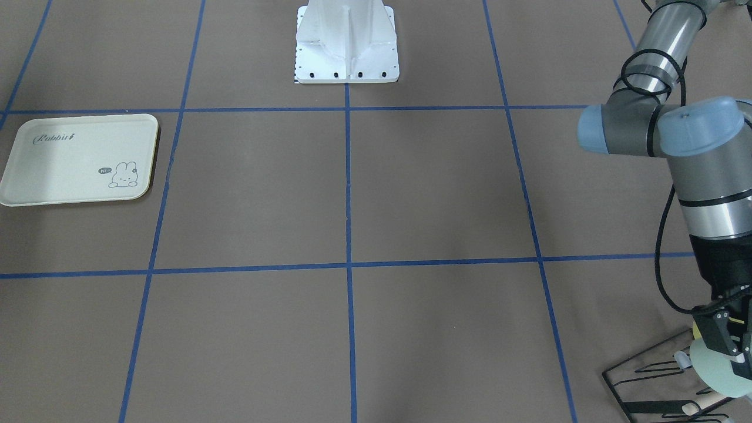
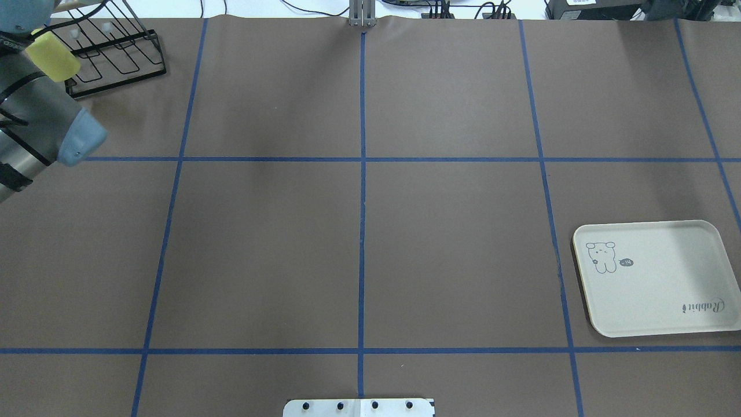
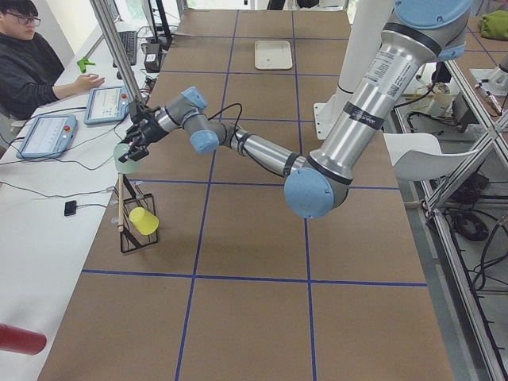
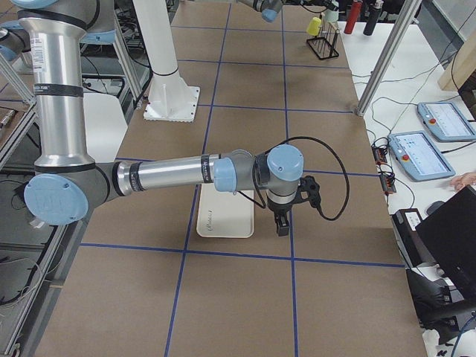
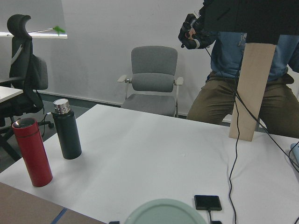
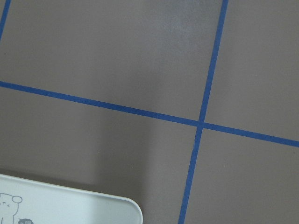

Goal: Left arm grabs green cup and hands to right arm on tray

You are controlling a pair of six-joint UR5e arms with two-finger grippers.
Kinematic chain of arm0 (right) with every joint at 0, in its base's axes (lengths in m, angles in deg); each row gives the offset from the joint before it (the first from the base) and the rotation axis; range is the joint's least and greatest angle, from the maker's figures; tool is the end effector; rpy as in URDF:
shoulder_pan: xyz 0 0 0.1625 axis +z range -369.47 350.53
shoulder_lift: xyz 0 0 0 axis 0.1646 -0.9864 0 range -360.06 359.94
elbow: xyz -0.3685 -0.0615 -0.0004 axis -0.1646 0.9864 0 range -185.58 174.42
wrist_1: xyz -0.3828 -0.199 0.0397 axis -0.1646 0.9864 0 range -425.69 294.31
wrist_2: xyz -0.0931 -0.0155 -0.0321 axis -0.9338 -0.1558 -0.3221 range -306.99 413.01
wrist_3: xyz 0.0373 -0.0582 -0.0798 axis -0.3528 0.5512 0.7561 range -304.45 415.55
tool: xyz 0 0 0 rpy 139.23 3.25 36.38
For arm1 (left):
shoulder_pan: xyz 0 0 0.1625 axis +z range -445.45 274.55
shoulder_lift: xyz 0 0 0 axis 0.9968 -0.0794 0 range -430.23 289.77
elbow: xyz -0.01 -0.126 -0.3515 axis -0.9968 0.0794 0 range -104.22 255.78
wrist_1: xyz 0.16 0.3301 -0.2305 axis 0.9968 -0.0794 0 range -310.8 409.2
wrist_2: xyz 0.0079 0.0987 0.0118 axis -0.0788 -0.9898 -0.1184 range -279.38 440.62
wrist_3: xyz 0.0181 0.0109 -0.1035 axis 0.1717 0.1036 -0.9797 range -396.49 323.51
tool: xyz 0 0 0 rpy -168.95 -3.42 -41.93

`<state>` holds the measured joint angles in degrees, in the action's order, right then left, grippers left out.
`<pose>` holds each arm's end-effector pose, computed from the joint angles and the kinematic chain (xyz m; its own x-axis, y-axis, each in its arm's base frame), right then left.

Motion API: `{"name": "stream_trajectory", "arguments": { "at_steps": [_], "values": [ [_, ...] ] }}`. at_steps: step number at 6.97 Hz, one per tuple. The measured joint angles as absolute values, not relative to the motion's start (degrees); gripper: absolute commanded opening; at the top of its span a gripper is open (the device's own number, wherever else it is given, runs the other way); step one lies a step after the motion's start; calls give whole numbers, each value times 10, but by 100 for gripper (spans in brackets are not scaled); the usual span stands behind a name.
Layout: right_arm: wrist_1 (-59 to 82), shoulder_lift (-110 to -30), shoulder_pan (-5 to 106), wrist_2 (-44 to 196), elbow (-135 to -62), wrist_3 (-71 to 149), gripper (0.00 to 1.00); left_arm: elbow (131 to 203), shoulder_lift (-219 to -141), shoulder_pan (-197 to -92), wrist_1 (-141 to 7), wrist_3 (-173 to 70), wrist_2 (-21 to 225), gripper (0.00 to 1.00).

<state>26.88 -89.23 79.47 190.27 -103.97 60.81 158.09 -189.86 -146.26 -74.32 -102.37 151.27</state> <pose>0.0461 -0.5205 0.5297 0.6723 -0.1883 0.7159 0.0804 0.9800 0.1822 0.1971 -0.6982 0.3075 0.6433 -0.3609 -0.6752 0.7603 0.4047 0.5081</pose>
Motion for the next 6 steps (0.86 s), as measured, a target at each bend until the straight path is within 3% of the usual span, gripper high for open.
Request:
{"name": "stream_trajectory", "arguments": {
  "at_steps": [4,6],
  "values": [
    [266,-870,794,1903,-1037,602,99,1628,-1903,-1437,-747,-1196,1567,32],
    [186,-852,791,1898,-1039,511,99,1655,-1903,-1395,-748,-1306,1572,32]
  ]
}}
